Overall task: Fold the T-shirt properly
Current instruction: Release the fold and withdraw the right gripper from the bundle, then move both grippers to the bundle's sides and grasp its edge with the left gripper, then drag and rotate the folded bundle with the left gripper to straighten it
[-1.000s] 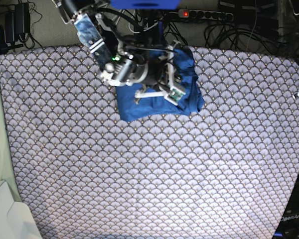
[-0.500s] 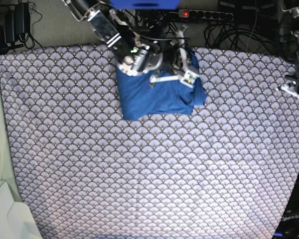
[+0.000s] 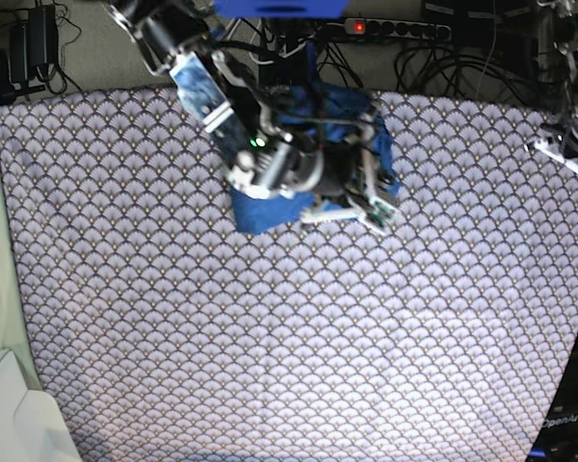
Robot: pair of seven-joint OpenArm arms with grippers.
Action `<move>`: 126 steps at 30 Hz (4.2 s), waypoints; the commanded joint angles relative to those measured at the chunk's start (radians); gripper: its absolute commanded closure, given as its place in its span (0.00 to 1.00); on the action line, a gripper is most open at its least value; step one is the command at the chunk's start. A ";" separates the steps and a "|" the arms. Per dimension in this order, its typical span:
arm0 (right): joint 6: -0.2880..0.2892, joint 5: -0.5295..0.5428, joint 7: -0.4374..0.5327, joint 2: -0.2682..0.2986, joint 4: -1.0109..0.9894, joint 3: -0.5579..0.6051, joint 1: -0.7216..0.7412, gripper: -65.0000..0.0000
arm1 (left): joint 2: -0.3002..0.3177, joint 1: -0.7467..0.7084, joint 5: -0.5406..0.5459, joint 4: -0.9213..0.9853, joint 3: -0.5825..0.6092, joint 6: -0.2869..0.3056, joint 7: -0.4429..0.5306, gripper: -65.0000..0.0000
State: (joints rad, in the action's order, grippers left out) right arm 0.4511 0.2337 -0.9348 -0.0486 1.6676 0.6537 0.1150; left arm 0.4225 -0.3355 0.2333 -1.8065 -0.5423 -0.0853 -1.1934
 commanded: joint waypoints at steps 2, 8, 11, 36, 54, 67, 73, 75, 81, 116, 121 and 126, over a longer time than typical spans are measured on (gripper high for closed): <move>0.005 0.000 0.043 -0.023 -0.056 -0.004 0.039 1.00 | 0.031 -0.020 -0.010 -0.019 -0.009 -0.004 0.017 1.00; 0.007 0.000 0.155 -0.027 -0.212 -0.002 0.084 1.00 | 0.026 -0.055 -0.010 -0.022 -0.011 -0.004 0.017 1.00; 0.007 0.000 0.194 -0.023 -0.286 -0.001 0.102 1.00 | 0.022 -0.055 -0.010 -0.022 -0.011 -0.004 0.017 1.00; 0.007 -0.004 0.132 0.026 -0.128 -0.070 0.157 1.00 | -0.069 -0.032 0.002 -0.144 0.090 -0.001 0.008 0.79; 0.008 0.000 -0.017 0.353 0.204 -0.341 0.013 1.00 | -0.233 0.246 0.331 -0.055 0.362 -0.001 0.016 0.16; 0.008 -0.001 -0.017 0.378 0.205 -0.433 -0.085 1.00 | -0.258 0.382 0.337 0.291 0.603 -0.003 0.160 0.16; 0.008 -0.004 -0.017 0.381 0.205 -0.433 -0.082 1.00 | -0.274 0.376 0.337 0.343 0.615 -0.003 0.183 0.16; 0.008 -0.004 -0.017 0.381 0.205 -0.433 -0.079 1.00 | -0.281 0.368 0.337 0.339 0.617 -0.003 0.174 0.17; 0.008 -0.004 -0.017 0.381 0.205 -0.435 -0.076 1.00 | -0.293 0.361 0.337 0.324 0.617 -0.003 0.083 0.17; 0.008 -0.001 -0.016 0.362 0.205 -0.866 -0.082 1.00 | -0.291 0.728 0.166 0.517 1.002 -0.001 -0.121 1.00; 0.008 -0.001 -0.017 0.396 0.205 -0.966 -0.100 1.00 | -0.304 0.855 0.163 0.589 1.295 -0.001 -0.006 1.00; 0.008 -0.001 -0.017 0.430 0.204 -1.021 -0.120 1.00 | -0.320 0.958 0.168 0.623 1.513 -0.001 0.105 1.00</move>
State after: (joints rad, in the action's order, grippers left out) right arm 0.4618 0.2214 -0.9802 0.3653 1.8545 -0.3626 -0.0219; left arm 0.1184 0.5938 0.3969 -1.1706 0.9794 -0.0856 -1.1011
